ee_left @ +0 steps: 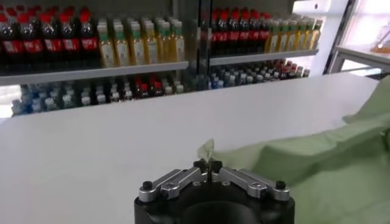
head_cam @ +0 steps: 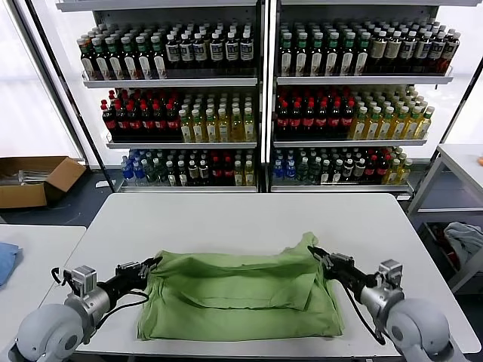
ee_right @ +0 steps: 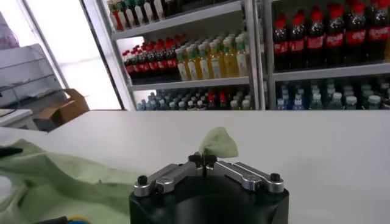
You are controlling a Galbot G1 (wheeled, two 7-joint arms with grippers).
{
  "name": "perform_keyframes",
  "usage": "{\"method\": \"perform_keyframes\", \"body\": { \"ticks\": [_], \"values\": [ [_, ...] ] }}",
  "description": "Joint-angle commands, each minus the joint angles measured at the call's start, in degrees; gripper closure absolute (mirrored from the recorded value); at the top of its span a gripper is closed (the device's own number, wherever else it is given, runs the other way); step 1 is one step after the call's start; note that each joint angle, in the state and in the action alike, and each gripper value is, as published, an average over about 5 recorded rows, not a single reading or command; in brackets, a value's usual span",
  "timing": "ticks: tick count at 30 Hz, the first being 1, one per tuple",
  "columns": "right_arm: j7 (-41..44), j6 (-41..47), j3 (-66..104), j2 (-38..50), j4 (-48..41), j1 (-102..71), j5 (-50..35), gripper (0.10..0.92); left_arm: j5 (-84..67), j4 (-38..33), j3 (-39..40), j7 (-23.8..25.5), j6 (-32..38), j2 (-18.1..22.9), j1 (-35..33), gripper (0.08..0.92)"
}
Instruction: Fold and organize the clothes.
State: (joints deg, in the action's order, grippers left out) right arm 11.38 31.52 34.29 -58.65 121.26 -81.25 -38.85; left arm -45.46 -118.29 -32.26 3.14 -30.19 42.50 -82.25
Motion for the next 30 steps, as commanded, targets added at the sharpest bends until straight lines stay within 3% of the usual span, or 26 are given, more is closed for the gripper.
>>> {"method": "perform_keyframes", "body": {
  "ticks": [1, 6, 10, 20, 26, 30],
  "values": [
    [0.9, -2.4, 6.7, -2.3, 6.4, -16.1, 4.7, 0.92, 5.2, -6.2, -7.2, -1.2, -2.9, 3.9, -14.1, 0.914],
    [0.5, -4.2, 5.8, -3.3, 5.3, -17.1, 10.9, 0.92, 9.7, -6.9, -7.2, -0.5, -2.9, 6.5, -17.7, 0.914],
    [0.1, -4.4, 6.0, -3.4, 4.8, -16.1, 11.7, 0.869, 10.7, -6.8, -8.0, -0.4, -2.9, 7.4, -18.0, 0.887],
    [2.1, -10.8, 17.4, -3.6, 2.0, -15.8, 10.3, 0.586, 7.4, -9.4, -15.5, -2.0, -2.7, 7.7, -20.6, 0.608],
    [5.0, -23.2, 21.8, -5.1, -3.9, -15.0, 12.8, 0.412, 5.8, -9.8, -8.4, -10.6, 4.0, 15.3, -17.2, 0.435],
    [6.0, -25.1, 22.6, -5.8, -4.3, -15.9, 12.7, 0.3, 6.9, -7.9, -3.6, -15.6, 7.1, 21.8, -15.6, 0.322]
  ]
}}
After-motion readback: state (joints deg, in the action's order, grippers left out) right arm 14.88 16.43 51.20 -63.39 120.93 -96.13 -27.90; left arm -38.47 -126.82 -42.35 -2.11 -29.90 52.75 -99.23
